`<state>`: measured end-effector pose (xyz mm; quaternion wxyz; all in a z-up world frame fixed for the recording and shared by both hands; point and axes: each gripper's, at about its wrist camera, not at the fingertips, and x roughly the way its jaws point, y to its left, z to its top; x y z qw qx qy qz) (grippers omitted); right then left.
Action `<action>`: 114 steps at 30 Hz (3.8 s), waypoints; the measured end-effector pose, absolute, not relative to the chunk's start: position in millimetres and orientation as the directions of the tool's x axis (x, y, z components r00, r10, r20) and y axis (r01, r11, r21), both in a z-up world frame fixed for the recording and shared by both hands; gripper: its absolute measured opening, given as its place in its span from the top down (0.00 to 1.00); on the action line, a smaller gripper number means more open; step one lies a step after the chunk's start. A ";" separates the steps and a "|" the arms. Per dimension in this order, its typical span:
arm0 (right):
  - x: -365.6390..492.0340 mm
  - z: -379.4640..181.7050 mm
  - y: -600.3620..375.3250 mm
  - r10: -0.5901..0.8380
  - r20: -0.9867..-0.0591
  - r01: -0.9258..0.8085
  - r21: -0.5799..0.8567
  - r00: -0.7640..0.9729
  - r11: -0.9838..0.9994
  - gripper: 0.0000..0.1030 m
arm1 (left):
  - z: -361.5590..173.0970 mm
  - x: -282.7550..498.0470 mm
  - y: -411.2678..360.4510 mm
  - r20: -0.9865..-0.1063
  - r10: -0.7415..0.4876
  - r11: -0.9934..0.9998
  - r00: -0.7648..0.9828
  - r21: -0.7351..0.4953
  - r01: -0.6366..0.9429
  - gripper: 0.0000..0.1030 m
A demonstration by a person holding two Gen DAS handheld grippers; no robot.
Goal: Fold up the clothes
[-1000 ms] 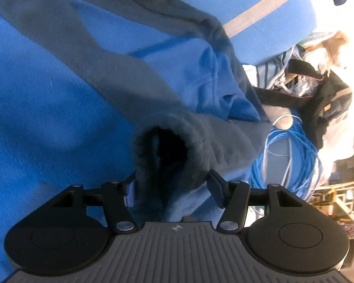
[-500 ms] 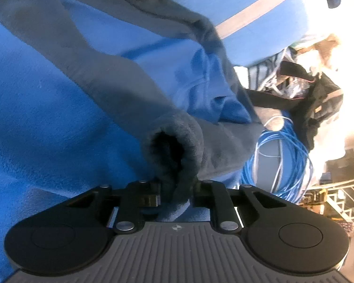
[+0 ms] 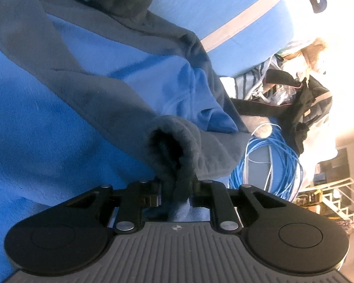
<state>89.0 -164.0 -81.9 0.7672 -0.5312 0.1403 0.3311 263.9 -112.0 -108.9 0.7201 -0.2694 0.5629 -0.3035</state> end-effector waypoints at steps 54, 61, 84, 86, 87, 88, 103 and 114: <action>180.9 -42.0 -272.4 0.335 -0.654 -0.569 -0.179 0.678 0.803 0.00 | -5.6 264.7 -44.4 -0.274 -0.806 0.484 0.525 -0.816 0.316 0.88; 249.6 -95.3 -294.6 0.113 -0.861 -0.265 -0.026 0.496 0.964 0.00 | 4.1 257.8 -27.9 -0.126 -0.805 0.387 0.580 -0.852 0.352 0.88; 331.0 -105.8 -335.1 0.058 -0.664 -0.044 0.038 0.746 0.998 0.00 | 13.5 260.0 41.3 -0.064 -0.669 0.379 0.740 -0.886 0.267 0.88; 332.0 -105.4 -343.0 0.060 -0.657 -0.020 0.068 0.751 0.997 0.00 | 13.2 261.1 53.9 -0.069 -0.637 0.380 0.768 -0.895 0.235 0.88; 330.7 -104.5 -346.5 0.055 -0.659 -0.002 0.081 0.750 0.997 0.00 | 12.8 262.0 58.6 -0.068 -0.628 0.373 0.775 -0.901 0.223 0.88; 329.3 -103.7 -349.9 0.053 -0.661 0.013 0.094 0.749 0.995 0.00 | 12.2 263.0 60.8 -0.064 -0.627 0.361 0.777 -0.907 0.216 0.88; 313.2 -102.5 -257.9 0.155 -0.617 -0.389 -0.264 0.771 0.883 0.00 | -3.8 272.3 56.2 0.157 -0.689 0.052 0.708 -0.963 0.265 0.88; 369.4 -80.0 -328.3 0.268 -0.683 -0.246 0.132 0.679 0.960 0.49 | -8.6 275.6 53.2 -0.154 -0.625 0.311 0.765 -0.948 0.063 0.88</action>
